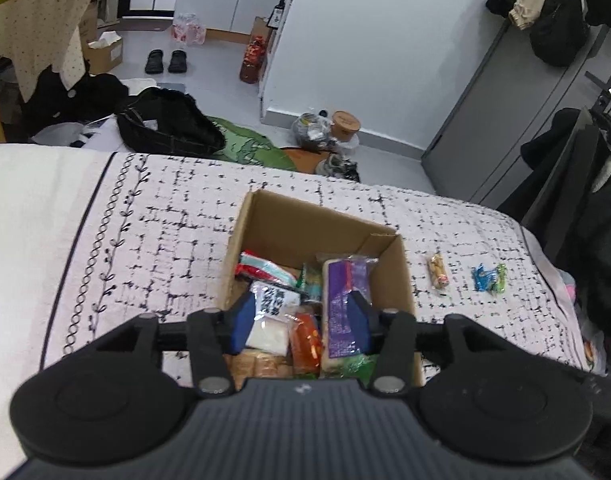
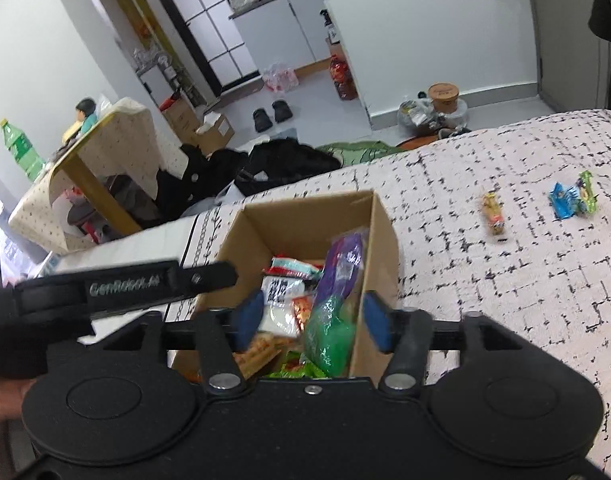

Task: Organize snacks
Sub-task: 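Carry both snacks over the cardboard box and release them inside, then move both grippers back from the box toward the yellow and blue snacks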

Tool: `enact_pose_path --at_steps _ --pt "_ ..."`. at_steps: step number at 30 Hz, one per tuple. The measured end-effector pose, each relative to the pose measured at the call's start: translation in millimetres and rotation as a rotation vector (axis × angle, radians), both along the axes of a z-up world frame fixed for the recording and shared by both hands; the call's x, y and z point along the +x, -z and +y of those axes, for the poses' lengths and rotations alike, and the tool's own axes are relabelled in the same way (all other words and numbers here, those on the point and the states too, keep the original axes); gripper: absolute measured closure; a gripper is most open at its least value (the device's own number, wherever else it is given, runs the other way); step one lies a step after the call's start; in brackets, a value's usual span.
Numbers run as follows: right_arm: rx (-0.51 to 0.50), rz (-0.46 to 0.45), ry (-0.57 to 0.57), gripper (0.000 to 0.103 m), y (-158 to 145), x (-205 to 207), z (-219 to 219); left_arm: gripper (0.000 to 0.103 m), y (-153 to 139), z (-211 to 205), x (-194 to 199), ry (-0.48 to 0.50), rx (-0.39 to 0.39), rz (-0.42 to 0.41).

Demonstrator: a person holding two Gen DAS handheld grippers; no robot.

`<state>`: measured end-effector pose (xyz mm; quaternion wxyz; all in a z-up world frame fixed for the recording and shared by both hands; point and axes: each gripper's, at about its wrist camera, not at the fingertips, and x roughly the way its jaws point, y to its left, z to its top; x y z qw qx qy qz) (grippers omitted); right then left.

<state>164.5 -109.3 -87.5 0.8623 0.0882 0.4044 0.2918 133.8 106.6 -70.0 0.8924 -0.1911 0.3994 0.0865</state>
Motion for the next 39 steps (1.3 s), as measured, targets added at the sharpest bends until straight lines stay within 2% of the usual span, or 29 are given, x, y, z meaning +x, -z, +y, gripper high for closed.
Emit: enact_pose_path --at_steps 5,7,9,14,16,19,25,39 --pt "-0.01 0.004 0.05 0.036 -0.3 7.8 -14.4 0.04 -1.4 -2.8 -2.3 -0.001 0.028 0.011" --pt "-0.025 0.001 0.071 0.026 -0.4 10.0 -21.3 0.037 -1.2 -4.4 -2.6 0.002 0.039 0.015" --pt "-0.039 -0.014 0.093 0.021 -1.9 10.6 -27.9 0.034 -0.9 -6.1 -2.0 0.006 0.041 0.016" --pt "-0.061 -0.022 0.13 0.014 -2.8 16.6 -46.4 0.018 -3.2 -15.7 1.2 0.025 0.052 0.004" --pt "-0.072 -0.026 0.144 0.008 -3.2 18.1 -55.1 0.014 -4.8 -21.4 3.9 0.042 0.057 -0.001" --pt "-0.081 -0.023 0.166 0.007 -2.3 21.7 -65.4 0.007 -6.5 -29.1 7.0 0.066 0.06 -0.009" --pt "-0.096 -0.023 0.211 0.001 -1.3 28.9 -89.6 0.0 -7.0 -46.8 15.8 0.115 0.063 -0.008" --pt "-0.115 0.004 0.228 0.0 6.6 39.3 -131.4 0.0 -2.7 -90.3 37.2 0.221 0.088 0.029"
